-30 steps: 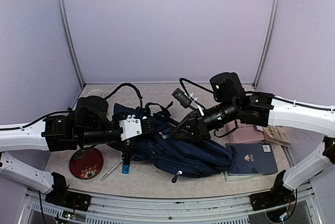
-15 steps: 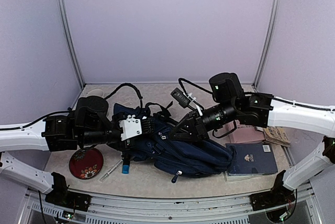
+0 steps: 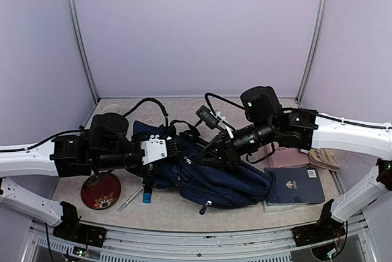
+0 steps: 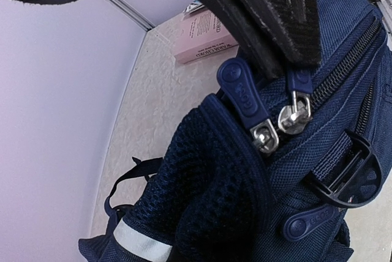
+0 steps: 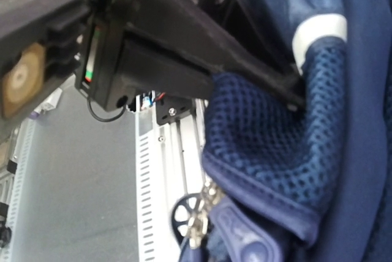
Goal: Pack the student bag
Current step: Pick up the largest pocket of the bag from the student bag, then unzip the largest pocket of the student bag.
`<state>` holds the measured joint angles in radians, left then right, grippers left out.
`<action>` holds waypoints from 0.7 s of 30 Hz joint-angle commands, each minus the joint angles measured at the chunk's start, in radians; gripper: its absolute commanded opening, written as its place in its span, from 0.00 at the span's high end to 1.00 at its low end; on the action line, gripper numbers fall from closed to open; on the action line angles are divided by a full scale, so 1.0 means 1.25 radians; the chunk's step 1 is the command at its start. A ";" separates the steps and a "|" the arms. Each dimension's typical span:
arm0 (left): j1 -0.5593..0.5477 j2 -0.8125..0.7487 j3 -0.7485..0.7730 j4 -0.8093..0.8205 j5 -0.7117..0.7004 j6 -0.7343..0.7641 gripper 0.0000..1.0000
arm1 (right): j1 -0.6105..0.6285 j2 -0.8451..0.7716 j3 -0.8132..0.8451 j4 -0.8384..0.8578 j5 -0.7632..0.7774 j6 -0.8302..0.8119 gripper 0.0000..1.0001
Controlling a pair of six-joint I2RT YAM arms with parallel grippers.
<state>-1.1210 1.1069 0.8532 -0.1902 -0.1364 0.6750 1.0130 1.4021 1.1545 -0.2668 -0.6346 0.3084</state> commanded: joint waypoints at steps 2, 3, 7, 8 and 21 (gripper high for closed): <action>0.014 0.022 0.021 0.040 -0.069 -0.036 1.00 | 0.017 -0.020 0.028 -0.015 -0.013 -0.021 1.00; 0.020 0.025 0.027 0.039 -0.069 -0.046 1.00 | 0.017 -0.026 0.028 -0.020 -0.011 -0.022 1.00; 0.045 0.029 0.041 0.045 -0.071 -0.067 1.00 | 0.003 -0.053 0.036 -0.076 0.018 -0.022 1.00; 0.051 0.029 0.042 0.048 -0.072 -0.072 1.00 | -0.004 -0.061 0.036 -0.092 0.025 -0.018 1.00; 0.116 0.034 0.075 0.078 -0.037 -0.149 1.00 | -0.119 -0.205 0.010 -0.250 0.117 0.019 1.00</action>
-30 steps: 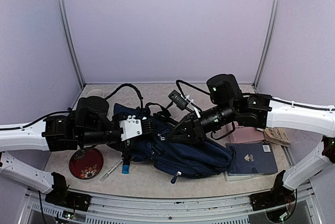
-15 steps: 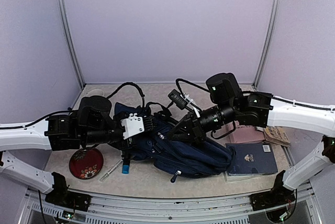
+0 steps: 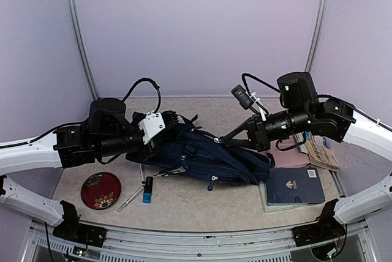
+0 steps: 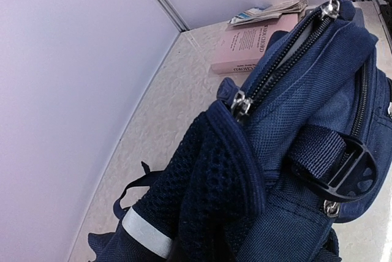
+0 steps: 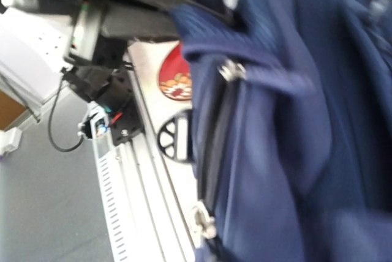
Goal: Pack the student bag
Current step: Unzip the largest pocket of the student bag.
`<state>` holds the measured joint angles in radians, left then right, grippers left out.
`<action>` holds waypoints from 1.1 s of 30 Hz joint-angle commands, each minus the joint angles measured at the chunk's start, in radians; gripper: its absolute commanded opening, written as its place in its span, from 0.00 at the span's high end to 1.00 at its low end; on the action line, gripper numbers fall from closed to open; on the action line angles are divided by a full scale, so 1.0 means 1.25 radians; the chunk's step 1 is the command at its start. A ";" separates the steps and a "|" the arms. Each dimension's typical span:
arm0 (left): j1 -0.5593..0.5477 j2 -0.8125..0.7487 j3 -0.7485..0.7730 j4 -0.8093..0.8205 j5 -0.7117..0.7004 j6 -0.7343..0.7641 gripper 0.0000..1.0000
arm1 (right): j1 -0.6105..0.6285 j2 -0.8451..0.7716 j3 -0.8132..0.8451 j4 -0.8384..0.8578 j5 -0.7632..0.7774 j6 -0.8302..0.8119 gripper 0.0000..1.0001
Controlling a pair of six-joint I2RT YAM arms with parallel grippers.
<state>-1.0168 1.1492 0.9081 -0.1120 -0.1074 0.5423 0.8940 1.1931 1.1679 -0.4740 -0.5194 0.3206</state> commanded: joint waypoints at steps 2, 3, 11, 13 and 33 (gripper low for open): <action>0.047 0.002 0.036 0.021 -0.061 -0.056 1.00 | -0.034 -0.047 0.005 -0.111 0.038 0.012 1.00; 0.053 0.003 0.038 0.024 -0.059 -0.061 1.00 | -0.039 -0.050 0.012 -0.130 0.050 0.014 1.00; 0.062 -0.033 0.036 0.049 0.046 -0.082 1.00 | -0.136 -0.087 0.090 -0.237 0.162 0.010 1.00; 0.062 -0.041 0.037 0.054 0.066 -0.086 1.00 | -0.152 -0.080 0.122 -0.249 0.184 -0.004 1.00; -0.090 -0.013 0.121 -0.043 0.283 -0.082 0.06 | -0.164 0.219 0.472 -0.309 0.096 -0.234 1.00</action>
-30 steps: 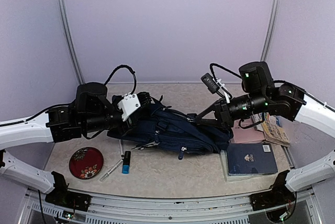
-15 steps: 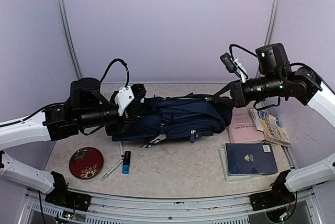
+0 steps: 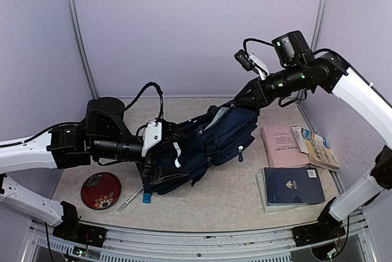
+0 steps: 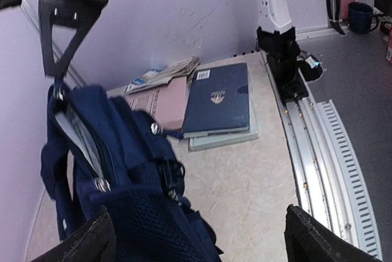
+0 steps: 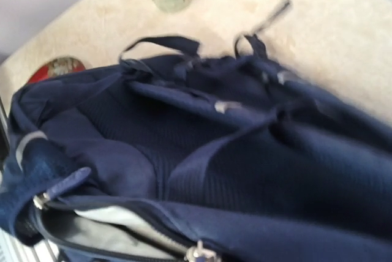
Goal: Pack the student bag
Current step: Unzip the largest pocket of the student bag, then hold the largest pocket of the student bag.
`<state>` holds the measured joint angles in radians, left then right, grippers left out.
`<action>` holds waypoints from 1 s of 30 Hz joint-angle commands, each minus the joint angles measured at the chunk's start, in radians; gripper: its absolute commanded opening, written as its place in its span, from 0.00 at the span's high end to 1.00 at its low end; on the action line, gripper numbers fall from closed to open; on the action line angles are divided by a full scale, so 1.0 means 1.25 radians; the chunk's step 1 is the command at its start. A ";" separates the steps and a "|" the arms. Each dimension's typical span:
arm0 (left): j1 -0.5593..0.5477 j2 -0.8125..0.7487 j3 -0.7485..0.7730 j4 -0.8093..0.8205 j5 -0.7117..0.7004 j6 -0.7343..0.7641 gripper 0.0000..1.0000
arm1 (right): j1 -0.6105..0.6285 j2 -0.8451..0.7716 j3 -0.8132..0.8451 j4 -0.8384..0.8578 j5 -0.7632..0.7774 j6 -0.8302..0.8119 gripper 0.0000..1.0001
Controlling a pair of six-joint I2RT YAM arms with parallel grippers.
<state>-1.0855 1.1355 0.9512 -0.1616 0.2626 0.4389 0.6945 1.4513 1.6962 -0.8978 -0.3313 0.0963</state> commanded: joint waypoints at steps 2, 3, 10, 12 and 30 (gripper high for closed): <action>-0.037 0.011 0.140 0.019 -0.042 -0.065 0.04 | -0.005 0.021 0.054 0.033 -0.068 -0.062 1.00; -0.037 0.032 0.168 0.028 -0.083 -0.098 0.06 | -0.005 0.025 0.054 0.036 -0.073 -0.065 1.00; -0.033 0.268 0.326 -0.032 -0.279 -0.301 0.23 | 0.007 0.026 0.048 0.070 -0.095 -0.046 1.00; -0.033 0.307 0.341 -0.039 -0.323 -0.330 0.21 | 0.015 0.022 0.045 0.080 -0.101 -0.044 1.00; 0.111 0.280 0.304 0.106 -0.100 -0.402 0.27 | 0.027 0.017 0.006 0.097 -0.109 -0.069 1.00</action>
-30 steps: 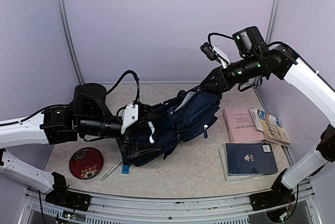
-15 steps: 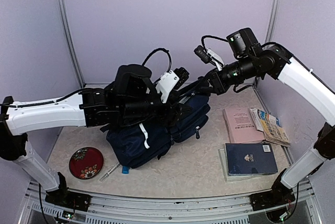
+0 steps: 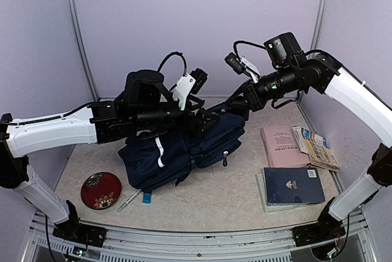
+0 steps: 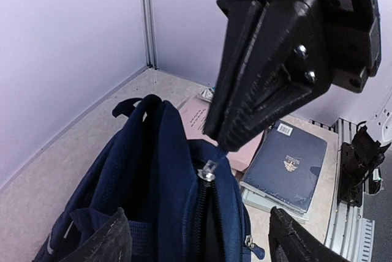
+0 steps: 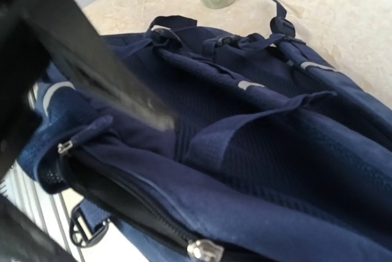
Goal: Pack the student bag
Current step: Hold the largest pocket of the student bag.
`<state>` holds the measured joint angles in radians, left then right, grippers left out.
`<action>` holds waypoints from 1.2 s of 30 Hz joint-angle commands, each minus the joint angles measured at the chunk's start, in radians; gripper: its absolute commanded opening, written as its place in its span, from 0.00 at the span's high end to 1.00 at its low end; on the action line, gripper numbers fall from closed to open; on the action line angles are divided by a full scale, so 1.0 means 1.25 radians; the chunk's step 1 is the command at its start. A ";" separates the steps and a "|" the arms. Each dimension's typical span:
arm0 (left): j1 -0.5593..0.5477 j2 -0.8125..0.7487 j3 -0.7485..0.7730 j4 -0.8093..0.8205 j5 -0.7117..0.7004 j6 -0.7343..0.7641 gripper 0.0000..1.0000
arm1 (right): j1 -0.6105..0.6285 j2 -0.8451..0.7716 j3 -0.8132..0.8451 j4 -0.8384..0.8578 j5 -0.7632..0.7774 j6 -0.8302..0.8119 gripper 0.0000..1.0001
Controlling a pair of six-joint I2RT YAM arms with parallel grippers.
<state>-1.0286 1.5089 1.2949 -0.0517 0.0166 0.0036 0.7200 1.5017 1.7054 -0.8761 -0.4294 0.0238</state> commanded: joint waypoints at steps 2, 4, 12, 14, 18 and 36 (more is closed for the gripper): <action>0.099 -0.013 0.027 0.025 0.134 -0.083 0.31 | 0.007 -0.022 -0.002 0.082 -0.031 -0.013 1.00; 0.102 -0.001 0.023 0.020 0.133 -0.079 0.34 | 0.007 -0.021 -0.003 0.083 -0.031 -0.014 1.00; 0.084 0.034 0.041 -0.034 0.173 -0.056 0.35 | 0.007 -0.021 -0.003 0.082 -0.026 -0.017 1.00; 0.086 0.041 0.041 -0.041 0.150 -0.053 0.39 | 0.007 -0.021 -0.003 0.081 -0.027 -0.018 1.00; 0.095 0.067 0.050 -0.063 0.080 -0.056 0.65 | 0.007 -0.021 -0.006 0.083 -0.028 -0.017 1.00; 0.030 0.078 0.067 -0.046 -0.007 0.028 1.00 | -0.011 -0.042 -0.083 0.097 0.015 0.007 1.00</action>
<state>-0.9836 1.6650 1.3754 -0.1703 0.0673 0.0086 0.7197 1.4994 1.6447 -0.8433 -0.4145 0.0162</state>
